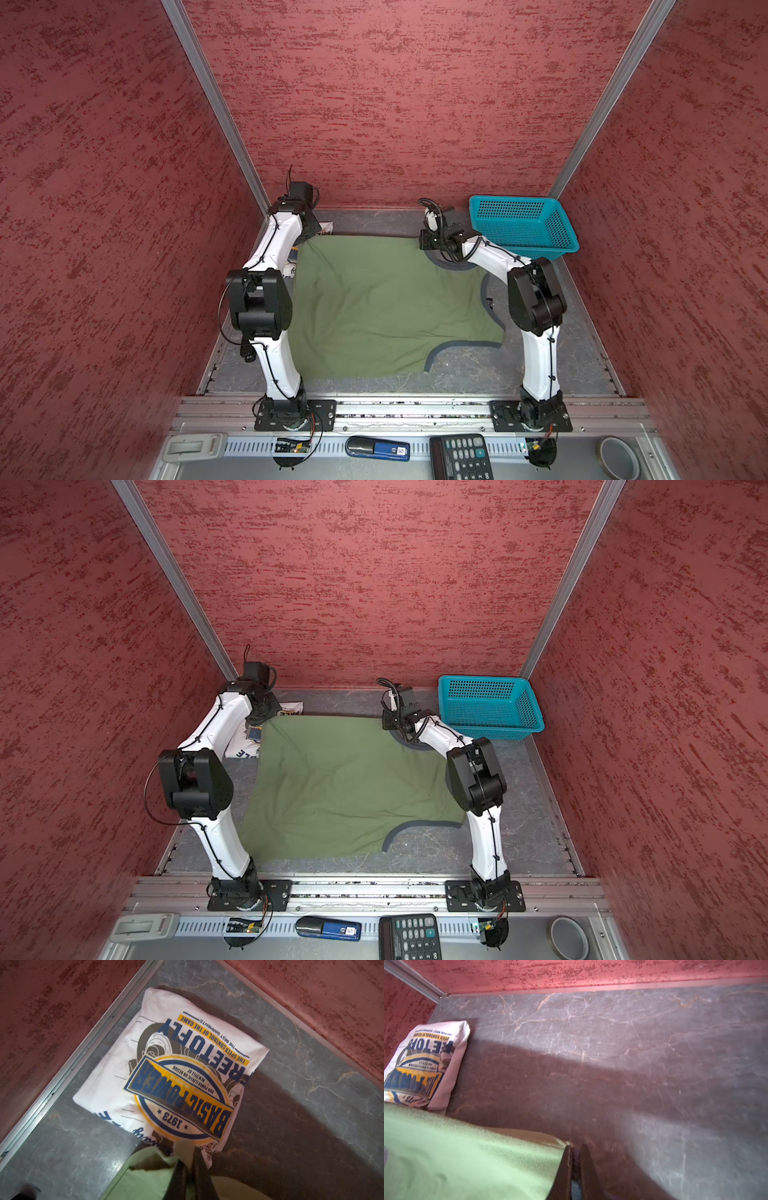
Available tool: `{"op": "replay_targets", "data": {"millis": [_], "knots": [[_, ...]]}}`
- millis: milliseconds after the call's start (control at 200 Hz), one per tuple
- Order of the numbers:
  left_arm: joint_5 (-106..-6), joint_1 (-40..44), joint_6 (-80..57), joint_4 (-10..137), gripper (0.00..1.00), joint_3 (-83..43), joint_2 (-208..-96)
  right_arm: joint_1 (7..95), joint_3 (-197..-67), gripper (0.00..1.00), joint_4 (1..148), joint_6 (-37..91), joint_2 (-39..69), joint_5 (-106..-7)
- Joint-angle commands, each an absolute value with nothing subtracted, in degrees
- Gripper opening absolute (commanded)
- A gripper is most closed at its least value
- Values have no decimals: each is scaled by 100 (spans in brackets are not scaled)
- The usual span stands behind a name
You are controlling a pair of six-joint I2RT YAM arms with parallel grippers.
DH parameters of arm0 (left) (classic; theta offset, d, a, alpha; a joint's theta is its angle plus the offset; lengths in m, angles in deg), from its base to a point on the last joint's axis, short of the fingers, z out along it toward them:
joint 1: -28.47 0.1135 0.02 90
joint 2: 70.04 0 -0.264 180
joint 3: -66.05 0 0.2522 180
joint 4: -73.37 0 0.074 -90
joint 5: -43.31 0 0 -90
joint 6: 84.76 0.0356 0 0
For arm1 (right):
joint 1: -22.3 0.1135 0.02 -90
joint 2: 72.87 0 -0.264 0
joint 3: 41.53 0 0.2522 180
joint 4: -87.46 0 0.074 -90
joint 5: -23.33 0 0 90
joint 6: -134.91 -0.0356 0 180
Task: Fold and stack the tank tops
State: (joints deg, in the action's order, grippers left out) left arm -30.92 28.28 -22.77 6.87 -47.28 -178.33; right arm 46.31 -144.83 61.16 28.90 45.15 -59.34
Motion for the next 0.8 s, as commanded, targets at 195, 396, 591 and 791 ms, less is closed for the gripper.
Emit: {"op": "replay_targets", "data": {"millis": [195,396,591,791], "knots": [[-2741,2658,-2631,1008,12,-2906,-16531,4922,-12878,0,7161,2702,3278,-5894],[-2769,2599,-2849,1415,14,-1592,-15677,5136,-11902,0,7541,2576,2772,-5867],[-2866,2665,-2971,1793,19,-565,-15124,5423,-11216,2,7837,2464,2615,-5979],[-3341,2926,-3124,2087,49,357,-14590,5500,-10523,33,8029,2232,2241,-5918]]}}
